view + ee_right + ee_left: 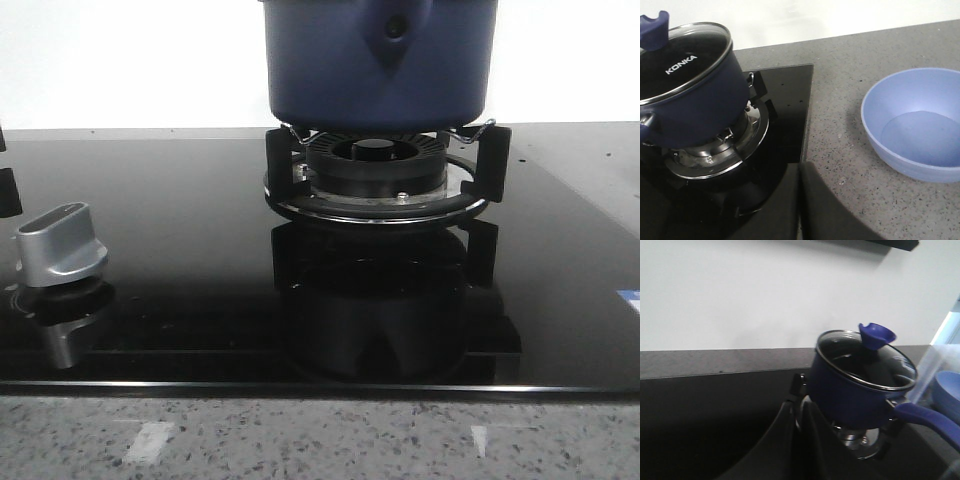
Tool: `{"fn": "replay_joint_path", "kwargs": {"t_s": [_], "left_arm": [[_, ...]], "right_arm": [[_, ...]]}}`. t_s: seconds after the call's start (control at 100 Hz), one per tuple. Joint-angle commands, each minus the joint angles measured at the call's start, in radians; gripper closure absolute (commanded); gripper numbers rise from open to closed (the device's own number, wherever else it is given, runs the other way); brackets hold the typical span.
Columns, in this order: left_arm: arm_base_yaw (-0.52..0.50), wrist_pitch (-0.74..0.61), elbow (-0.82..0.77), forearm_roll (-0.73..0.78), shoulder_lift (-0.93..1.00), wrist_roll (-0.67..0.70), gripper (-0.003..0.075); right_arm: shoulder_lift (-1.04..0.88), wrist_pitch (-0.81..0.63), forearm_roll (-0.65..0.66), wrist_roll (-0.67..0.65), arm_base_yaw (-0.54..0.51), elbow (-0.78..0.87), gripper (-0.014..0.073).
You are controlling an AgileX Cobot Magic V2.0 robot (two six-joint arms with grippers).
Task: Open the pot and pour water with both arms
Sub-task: 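Grasp the blue lid knob of the saucepan with the left gripper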
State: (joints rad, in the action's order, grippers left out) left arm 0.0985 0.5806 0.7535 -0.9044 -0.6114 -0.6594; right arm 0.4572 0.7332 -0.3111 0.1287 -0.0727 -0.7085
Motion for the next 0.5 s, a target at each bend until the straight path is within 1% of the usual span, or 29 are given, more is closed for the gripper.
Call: {"fn": "replay_joint_path", "kwargs": {"t_s": [0.0,0.05,0.09,0.16,0.2,0.25,0.28,0.35,0.4,0.49], "left_arm": [[0.001,0.026,0.061,-0.227,-0.079,-0.196,0.073],[0.001,0.072,0.071,-0.325,-0.122,-0.284,0.0702],[0.001,0.113,0.076,-0.402,-0.161,-0.354,0.0667],[0.001,0.19,0.088,-0.523,-0.224,-0.486,0.0569],[0.001,0.239,0.095,-0.585,-0.26,-0.549,0.05],[0.001,0.291,0.103,-0.649,-0.304,-0.62,0.0422],[0.001,0.319,0.109,-0.682,-0.33,-0.665,0.0372],[0.009,0.376,0.125,-0.738,-0.39,-0.736,0.0306],[0.036,0.391,0.143,-0.753,-0.432,-0.778,0.029],[0.103,0.378,0.189,-0.755,-0.507,-0.865,0.029]], "right_arm": [[0.023,-0.049,-0.003,0.038,0.013,-0.044,0.0618],[0.023,-0.049,-0.003,0.062,0.02,-0.044,0.0568],[0.023,-0.049,-0.003,0.062,0.022,-0.044,0.0497],[0.023,-0.049,-0.003,0.062,0.024,-0.044,0.0343],[0.023,-0.051,-0.003,0.062,0.024,-0.044,0.0258],[0.023,-0.051,-0.003,0.062,0.024,-0.044,0.019],[0.023,-0.051,-0.003,0.062,0.024,-0.044,0.017],[0.023,-0.051,-0.003,0.062,0.024,-0.044,0.0167],[0.023,-0.051,-0.003,0.062,0.024,-0.044,0.0169],[0.021,-0.051,-0.003,0.062,0.024,-0.044,0.0169]]}}
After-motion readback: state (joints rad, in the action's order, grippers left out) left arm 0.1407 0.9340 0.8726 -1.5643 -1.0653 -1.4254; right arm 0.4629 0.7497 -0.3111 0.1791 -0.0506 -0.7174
